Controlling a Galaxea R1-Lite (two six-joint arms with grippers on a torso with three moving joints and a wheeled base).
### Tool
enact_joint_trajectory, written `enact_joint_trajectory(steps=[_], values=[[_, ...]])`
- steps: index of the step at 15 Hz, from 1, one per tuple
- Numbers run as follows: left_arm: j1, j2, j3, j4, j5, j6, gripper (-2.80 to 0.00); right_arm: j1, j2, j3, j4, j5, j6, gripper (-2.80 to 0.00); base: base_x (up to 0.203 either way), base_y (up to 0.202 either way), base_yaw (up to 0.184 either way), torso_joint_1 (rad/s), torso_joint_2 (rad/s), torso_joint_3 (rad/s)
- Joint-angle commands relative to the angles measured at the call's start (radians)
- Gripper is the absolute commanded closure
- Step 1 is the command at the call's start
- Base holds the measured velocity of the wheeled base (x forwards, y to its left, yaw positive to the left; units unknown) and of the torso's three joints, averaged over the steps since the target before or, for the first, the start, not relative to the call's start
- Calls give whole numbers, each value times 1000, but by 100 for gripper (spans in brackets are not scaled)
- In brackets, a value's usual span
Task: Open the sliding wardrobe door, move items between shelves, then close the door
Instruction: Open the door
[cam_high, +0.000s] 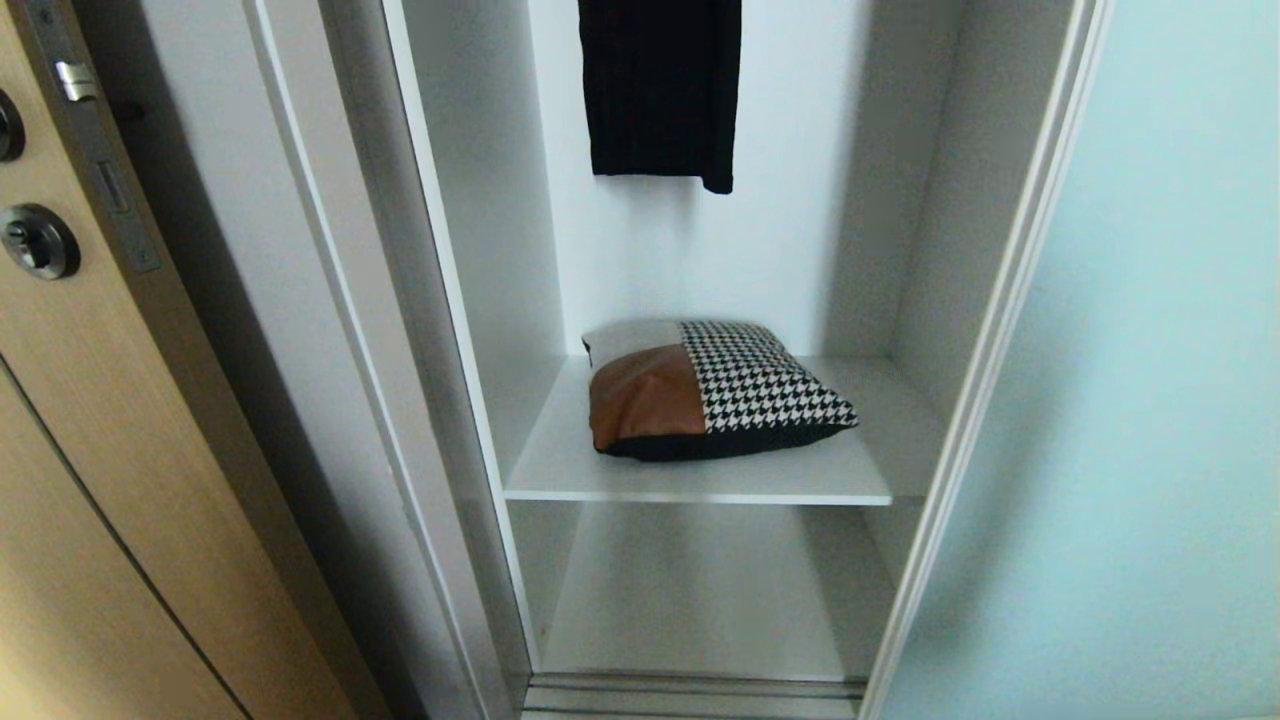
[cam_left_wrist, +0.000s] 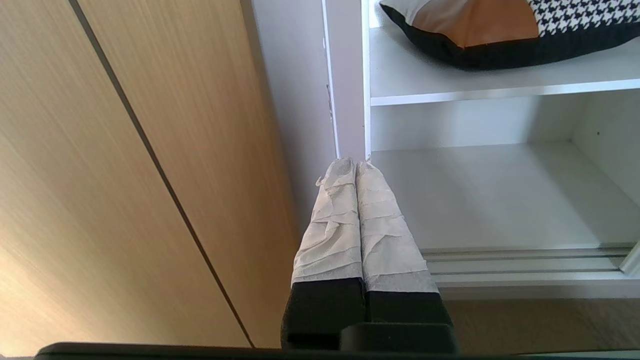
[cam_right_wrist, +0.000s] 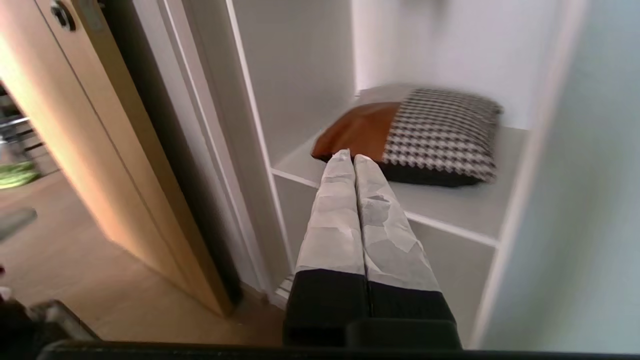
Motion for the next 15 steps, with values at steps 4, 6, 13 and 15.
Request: enact_joint_trajectory(steps=[4,6,13,15], values=[[0,2,0,0,0,1,0,119,417,-151,-106,23,8,0,0,0,0,0,0,0],[0,2,0,0,0,1,0,137,514,-181,-149,-10,9,0,0,0,0,0,0,0],[0,2,0,0,0,1,0,180,732,-274,-267,-228,19,0,0,0,0,0,0,0],[0,2,0,0,0,0,0,180,772,-314,-267,-291,20,0,0,0,0,0,0,0]])
